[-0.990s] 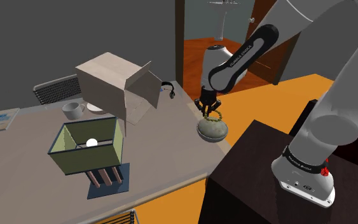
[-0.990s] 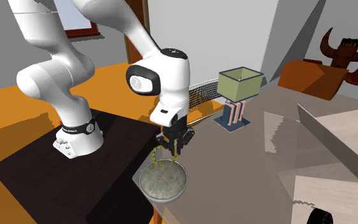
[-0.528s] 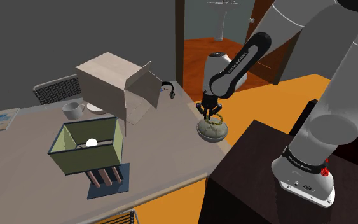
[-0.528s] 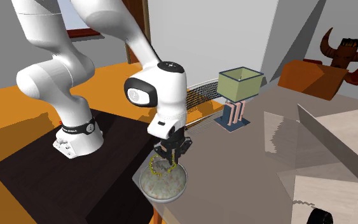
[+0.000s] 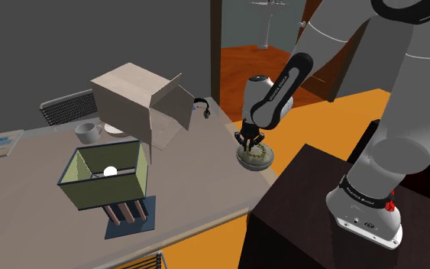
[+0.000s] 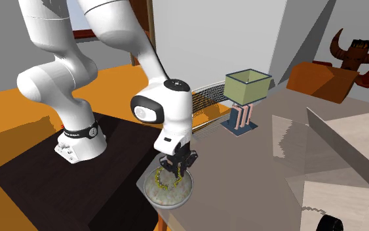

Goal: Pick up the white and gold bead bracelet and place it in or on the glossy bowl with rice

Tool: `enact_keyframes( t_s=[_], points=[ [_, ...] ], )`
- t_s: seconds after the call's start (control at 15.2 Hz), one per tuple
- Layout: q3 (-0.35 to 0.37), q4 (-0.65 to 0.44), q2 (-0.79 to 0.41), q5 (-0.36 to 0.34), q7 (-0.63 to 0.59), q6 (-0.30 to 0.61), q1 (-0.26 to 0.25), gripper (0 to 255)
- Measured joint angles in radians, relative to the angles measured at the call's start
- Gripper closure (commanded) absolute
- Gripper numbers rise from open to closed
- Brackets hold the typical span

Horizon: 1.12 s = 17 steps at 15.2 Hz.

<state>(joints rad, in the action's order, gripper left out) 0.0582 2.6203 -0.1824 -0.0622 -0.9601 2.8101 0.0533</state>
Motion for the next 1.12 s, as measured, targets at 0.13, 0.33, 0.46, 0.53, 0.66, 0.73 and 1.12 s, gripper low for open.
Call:
enact_keyframes(
  t_s=[0.13,0.33,0.46,0.53,0.66,0.73,1.12],
  points=[
    [-0.002,-0.002,-0.012,-0.003,0.000,0.010,0.000,255],
    [-0.001,-0.003,-0.011,-0.003,-0.001,0.012,-0.001,255],
    [0.000,-0.004,-0.011,-0.003,0.000,0.012,-0.001,255],
    [0.000,-0.004,-0.011,-0.003,-0.001,0.013,-0.001,0],
    [0.002,-0.008,-0.008,-0.004,-0.002,0.025,-0.003,0],
    [0.001,-0.009,-0.009,-0.004,-0.002,0.020,-0.002,0],
    [0.007,-0.001,0.063,0.016,0.018,-0.061,0.009,0]
  ],
)
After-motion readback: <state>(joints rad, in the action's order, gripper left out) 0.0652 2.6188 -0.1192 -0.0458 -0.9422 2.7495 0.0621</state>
